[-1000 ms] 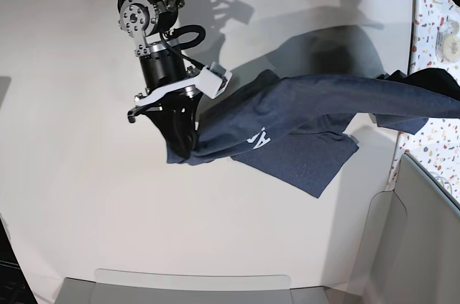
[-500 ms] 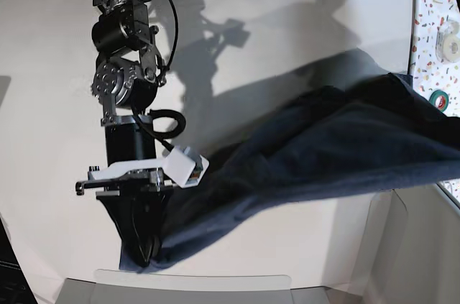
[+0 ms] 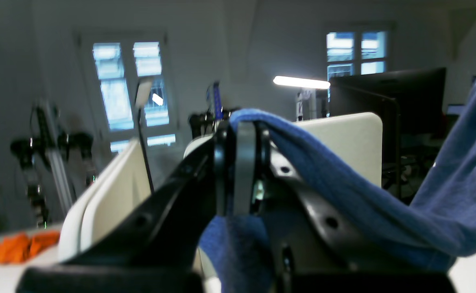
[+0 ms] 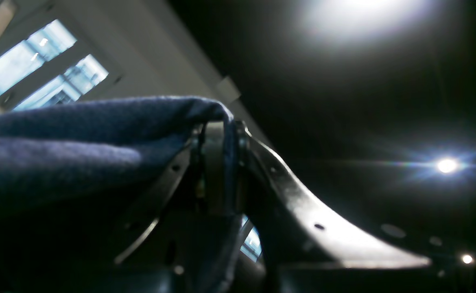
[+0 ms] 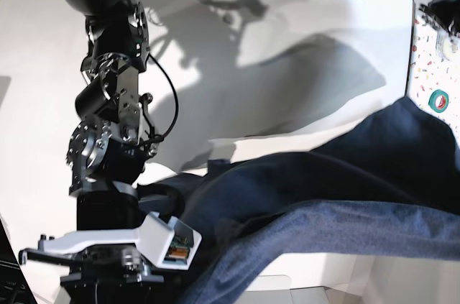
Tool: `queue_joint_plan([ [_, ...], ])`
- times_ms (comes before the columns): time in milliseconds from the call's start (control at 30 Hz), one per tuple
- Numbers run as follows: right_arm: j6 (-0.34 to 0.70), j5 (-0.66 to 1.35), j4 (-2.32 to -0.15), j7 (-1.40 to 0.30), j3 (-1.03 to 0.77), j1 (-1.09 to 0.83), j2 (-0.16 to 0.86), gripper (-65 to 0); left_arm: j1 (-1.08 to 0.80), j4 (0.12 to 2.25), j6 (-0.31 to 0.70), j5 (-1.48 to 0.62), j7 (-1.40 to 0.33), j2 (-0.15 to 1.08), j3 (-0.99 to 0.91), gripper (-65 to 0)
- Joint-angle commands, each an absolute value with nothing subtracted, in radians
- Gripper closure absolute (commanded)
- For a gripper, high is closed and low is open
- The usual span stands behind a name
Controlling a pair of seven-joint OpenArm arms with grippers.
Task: Layout the t-shirt on the table in an organized manner, then fold the t-shirt properly
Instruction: 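Lift and pull the grasped t-shirt edge away from the left gripper, then lower the stretched t-shirt onto the table with both grippers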
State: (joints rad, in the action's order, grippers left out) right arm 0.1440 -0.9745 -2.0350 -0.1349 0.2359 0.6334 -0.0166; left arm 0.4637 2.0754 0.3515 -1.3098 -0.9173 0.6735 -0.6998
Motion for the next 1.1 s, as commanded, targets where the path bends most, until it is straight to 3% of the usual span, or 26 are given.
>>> queue_joint_plan([
  [0, 0.125, -0.964, -2.043, -0.124, 0.237, 0.682, -0.021, 0.0, 0.510, 2.081, 0.348, -1.303, -0.885, 0.694, -0.684, 0.0],
  [233, 0.125, -0.865, -2.031, -0.124, 0.237, 0.796, -0.025, 0.0, 0.648, 2.081, 0.348, -1.282, -0.883, 0.693, -0.645, 0.0],
  [467, 0.124, -0.852, -2.041, -0.102, 0.246, 0.817, -0.110, 0.0, 0.705, 2.081, 0.348, -1.287, -0.881, 0.693, -0.707, 0.0],
  [833, 0.120, -0.852, -2.054, 0.124, 0.249, 0.516, -0.127, 0.0, 0.611, 2.083, 0.352, -1.290, -0.881, 0.605, -0.964, 0.0],
  [1067, 0.007, -0.854, -2.055, 0.360, 0.245, 0.438, -0.127, 0.0, 0.591, 2.084, 0.354, -1.293, -0.880, 0.575, -0.983, 0.0],
])
